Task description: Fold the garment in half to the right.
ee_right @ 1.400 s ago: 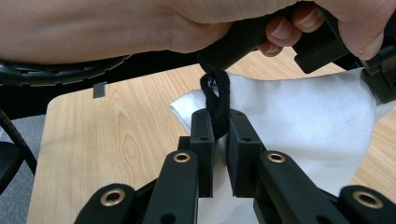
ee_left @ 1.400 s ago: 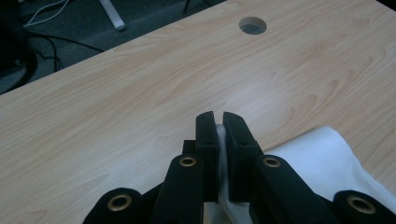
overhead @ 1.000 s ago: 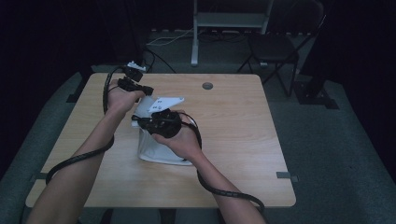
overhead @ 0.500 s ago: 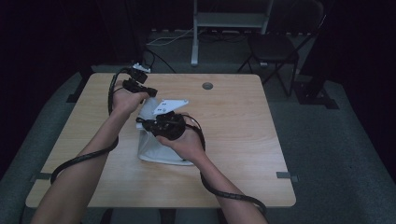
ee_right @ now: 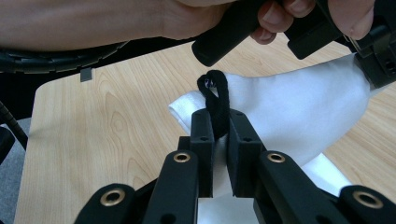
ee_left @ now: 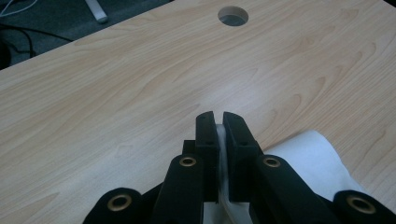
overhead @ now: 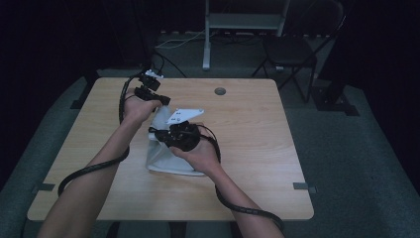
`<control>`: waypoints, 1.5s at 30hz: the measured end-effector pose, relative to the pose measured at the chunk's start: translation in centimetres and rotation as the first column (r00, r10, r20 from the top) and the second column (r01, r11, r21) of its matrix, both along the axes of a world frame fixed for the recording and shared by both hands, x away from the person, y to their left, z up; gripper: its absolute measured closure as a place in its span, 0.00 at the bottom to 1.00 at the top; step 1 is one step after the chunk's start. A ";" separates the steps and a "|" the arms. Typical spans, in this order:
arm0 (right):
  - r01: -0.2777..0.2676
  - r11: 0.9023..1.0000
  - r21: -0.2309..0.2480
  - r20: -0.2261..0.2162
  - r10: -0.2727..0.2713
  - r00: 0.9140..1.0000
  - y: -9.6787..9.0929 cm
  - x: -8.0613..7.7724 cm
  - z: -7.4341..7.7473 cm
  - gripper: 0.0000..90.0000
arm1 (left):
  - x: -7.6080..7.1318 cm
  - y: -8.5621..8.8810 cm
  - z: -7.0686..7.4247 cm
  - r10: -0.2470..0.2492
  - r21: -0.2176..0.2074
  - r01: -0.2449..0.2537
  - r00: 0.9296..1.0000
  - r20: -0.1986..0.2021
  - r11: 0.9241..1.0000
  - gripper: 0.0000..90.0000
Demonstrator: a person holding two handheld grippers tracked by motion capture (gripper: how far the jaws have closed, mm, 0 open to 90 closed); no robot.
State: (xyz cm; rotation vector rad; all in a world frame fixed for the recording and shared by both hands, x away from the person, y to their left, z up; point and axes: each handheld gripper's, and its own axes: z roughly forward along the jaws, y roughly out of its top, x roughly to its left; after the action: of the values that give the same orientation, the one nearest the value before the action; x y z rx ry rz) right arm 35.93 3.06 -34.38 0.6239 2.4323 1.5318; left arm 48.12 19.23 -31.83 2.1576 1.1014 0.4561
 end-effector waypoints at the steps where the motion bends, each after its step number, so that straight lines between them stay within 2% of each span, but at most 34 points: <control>1: 0.002 1.000 0.000 -0.003 -0.002 1.000 0.0 0.0 0.0 0.92 | 0.0 0.0 0.0 0.001 -0.001 -0.001 1.000 0.000 1.000 0.95; 15: 0.017 1.000 -0.002 -0.012 -0.017 1.000 -0.9 -0.1 -0.7 0.92 | 0.1 -1.1 -0.6 -0.001 -0.010 0.001 1.000 -0.008 1.000 0.95; 45: 0.048 0.999 -0.004 -0.030 -0.048 0.998 -2.7 -0.3 -1.7 0.92 | 0.3 -3.1 -1.7 -0.042 -0.022 0.041 0.999 -0.020 0.999 0.95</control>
State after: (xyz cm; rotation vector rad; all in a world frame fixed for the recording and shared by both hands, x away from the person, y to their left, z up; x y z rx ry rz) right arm 35.67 0.41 -36.12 0.7042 2.4221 1.5107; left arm 48.38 16.17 -33.56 2.1660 1.0657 0.4028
